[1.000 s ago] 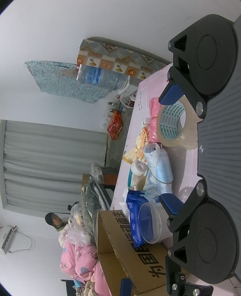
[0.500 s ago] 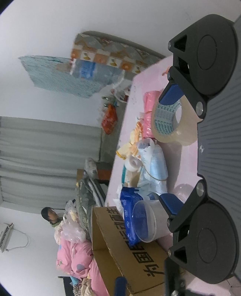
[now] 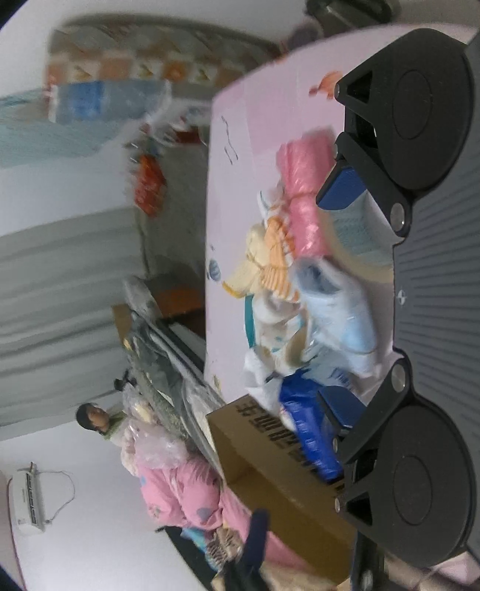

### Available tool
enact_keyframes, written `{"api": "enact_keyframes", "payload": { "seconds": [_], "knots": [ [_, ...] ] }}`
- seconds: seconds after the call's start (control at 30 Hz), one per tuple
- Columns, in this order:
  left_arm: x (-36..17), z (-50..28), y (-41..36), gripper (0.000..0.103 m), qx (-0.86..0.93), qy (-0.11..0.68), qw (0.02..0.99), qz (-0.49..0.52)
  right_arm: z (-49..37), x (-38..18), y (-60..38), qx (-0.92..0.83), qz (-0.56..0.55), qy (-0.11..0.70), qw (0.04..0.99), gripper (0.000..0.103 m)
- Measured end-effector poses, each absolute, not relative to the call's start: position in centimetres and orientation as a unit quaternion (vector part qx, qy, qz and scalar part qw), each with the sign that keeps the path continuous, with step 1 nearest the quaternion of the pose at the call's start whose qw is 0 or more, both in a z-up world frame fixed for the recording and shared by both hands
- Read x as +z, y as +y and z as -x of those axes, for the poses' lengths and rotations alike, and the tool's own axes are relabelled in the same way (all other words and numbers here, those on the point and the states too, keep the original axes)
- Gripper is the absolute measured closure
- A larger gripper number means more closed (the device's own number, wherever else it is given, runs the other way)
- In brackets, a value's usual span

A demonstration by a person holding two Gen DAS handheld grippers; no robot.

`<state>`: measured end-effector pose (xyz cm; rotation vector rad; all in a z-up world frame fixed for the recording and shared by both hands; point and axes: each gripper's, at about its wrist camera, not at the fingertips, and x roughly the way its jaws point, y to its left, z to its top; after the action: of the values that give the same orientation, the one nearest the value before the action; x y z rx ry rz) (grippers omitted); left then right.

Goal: Organize soft objects
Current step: 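Move the left tool toward the blue wipes pack while the right tool approaches the mask bag, then close the left gripper on the blue wipes pack while the right gripper closes on the mask bag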

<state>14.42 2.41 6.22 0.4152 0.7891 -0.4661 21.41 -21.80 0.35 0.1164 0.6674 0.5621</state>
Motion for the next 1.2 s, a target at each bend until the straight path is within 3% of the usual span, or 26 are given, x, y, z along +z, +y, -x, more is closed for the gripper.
{"api": "enact_keyframes", "payload": {
  "seconds": [0.17,0.27,0.47,0.73,0.9,0.97,1.07,1.2],
  "knots": [
    [4.8,-20.3,3.8,0.040,-0.206,0.455,0.855,-0.142,-26.5,-0.6,-19.9,0.293,-0.077,0.383,0.872,0.055],
    [3.7,-21.8,3.7,0.046,-0.208,0.481,0.838,-0.150,-28.2,-2.2,-18.9,0.302,-0.096,0.422,0.850,0.056],
    [2.5,-23.9,3.7,0.047,-0.211,0.525,0.819,-0.098,-29.6,-3.6,-17.7,0.294,-0.090,0.449,0.839,0.070],
    [2.2,-23.9,2.1,0.047,-0.195,0.520,0.817,-0.156,-29.0,-3.9,-17.3,0.291,-0.071,0.439,0.847,0.070],
    [2.4,-24.5,2.6,0.047,-0.172,0.532,0.819,-0.128,-28.4,-4.0,-16.7,0.314,-0.070,0.444,0.836,0.070],
    [2.6,-25.0,2.9,0.054,-0.160,0.541,0.819,-0.107,-28.4,-4.0,-16.6,0.312,-0.070,0.447,0.836,0.070],
    [2.5,-25.1,2.8,0.056,-0.157,0.543,0.816,-0.120,-28.5,-4.0,-16.7,0.314,-0.079,0.451,0.832,0.070],
    [2.2,-24.9,2.6,0.056,-0.160,0.537,0.818,-0.132,-27.6,-4.1,-16.1,0.334,-0.031,0.437,0.835,0.076]
  ]
}}
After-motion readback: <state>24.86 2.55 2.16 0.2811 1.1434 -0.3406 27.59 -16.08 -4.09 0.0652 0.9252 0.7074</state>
